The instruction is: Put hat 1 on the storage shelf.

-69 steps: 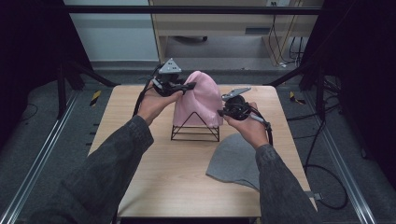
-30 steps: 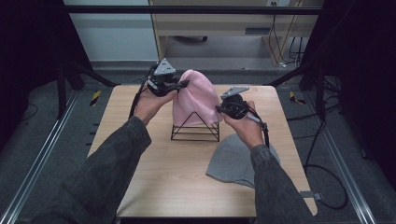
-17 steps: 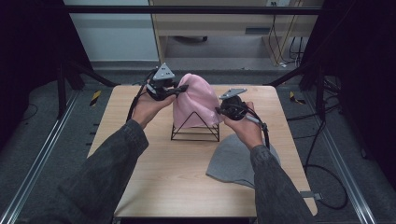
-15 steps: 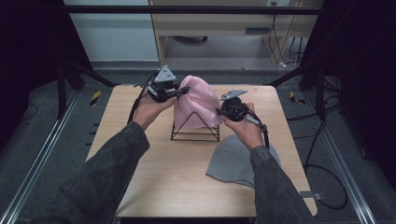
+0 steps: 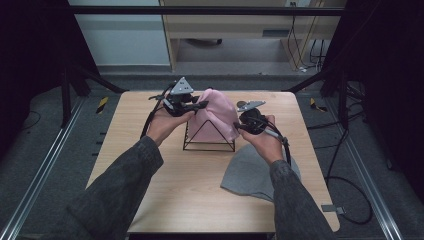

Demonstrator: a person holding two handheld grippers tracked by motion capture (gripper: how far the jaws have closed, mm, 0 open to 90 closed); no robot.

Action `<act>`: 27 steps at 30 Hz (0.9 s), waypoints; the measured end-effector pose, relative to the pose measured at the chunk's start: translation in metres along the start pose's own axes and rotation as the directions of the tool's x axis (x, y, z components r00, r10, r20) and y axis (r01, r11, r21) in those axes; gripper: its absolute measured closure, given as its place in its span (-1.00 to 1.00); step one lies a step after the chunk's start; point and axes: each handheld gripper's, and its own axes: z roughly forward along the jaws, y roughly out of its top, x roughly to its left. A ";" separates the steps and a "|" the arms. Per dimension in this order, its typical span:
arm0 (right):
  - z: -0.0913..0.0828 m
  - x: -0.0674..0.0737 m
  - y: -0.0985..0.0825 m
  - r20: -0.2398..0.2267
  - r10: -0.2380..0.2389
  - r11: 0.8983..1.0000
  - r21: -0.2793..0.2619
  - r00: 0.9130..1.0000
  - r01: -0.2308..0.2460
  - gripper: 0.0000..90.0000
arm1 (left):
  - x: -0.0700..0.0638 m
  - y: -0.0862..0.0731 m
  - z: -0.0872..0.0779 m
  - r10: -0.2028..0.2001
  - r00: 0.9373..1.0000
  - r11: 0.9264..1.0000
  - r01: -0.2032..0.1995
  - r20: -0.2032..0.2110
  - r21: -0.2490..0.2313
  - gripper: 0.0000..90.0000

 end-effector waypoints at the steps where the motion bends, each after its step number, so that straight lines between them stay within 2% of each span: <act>1: -0.002 0.000 0.000 0.010 -0.002 1.000 -0.004 1.000 0.002 0.31 | -0.001 0.001 -0.001 0.006 1.000 1.000 -0.006 0.000 0.008 0.59; 4: -0.009 0.001 0.001 0.005 0.020 0.999 -0.026 1.000 -0.020 0.15 | -0.005 0.003 -0.002 0.012 1.000 1.000 -0.012 0.003 0.004 0.59; 11: -0.024 0.010 0.009 0.011 0.004 0.997 -0.081 1.000 -0.003 -0.05 | -0.014 0.014 -0.008 0.033 0.999 0.999 -0.033 -0.001 -0.005 0.64; 14: -0.030 0.016 0.017 0.002 -0.008 0.994 -0.107 1.000 0.008 -0.03 | -0.020 0.018 -0.010 0.062 0.998 0.998 -0.062 -0.001 0.014 0.64; 15: -0.032 0.017 0.020 0.003 -0.011 0.993 -0.115 1.000 0.012 -0.02 | -0.022 0.019 -0.010 0.075 0.997 0.997 -0.074 -0.003 0.036 0.64; 18: -0.037 0.017 0.028 -0.010 -0.007 0.990 -0.139 1.000 0.006 0.10 | -0.024 0.016 -0.007 0.081 0.997 0.995 -0.081 0.004 0.058 0.63; 22: -0.040 0.019 0.038 -0.026 -0.017 0.989 -0.146 1.000 0.013 0.27 | -0.025 0.011 -0.004 0.066 0.998 0.996 -0.067 0.019 0.061 0.63; 24: -0.039 0.019 0.041 -0.035 -0.027 0.991 -0.135 0.999 0.022 0.54 | -0.024 0.009 -0.003 0.053 0.998 0.996 -0.054 0.026 0.069 0.61; 27: -0.039 0.020 0.044 -0.052 -0.035 0.991 -0.133 0.998 0.027 0.78 | -0.023 0.006 -0.003 0.038 0.999 0.997 -0.041 0.035 0.073 0.54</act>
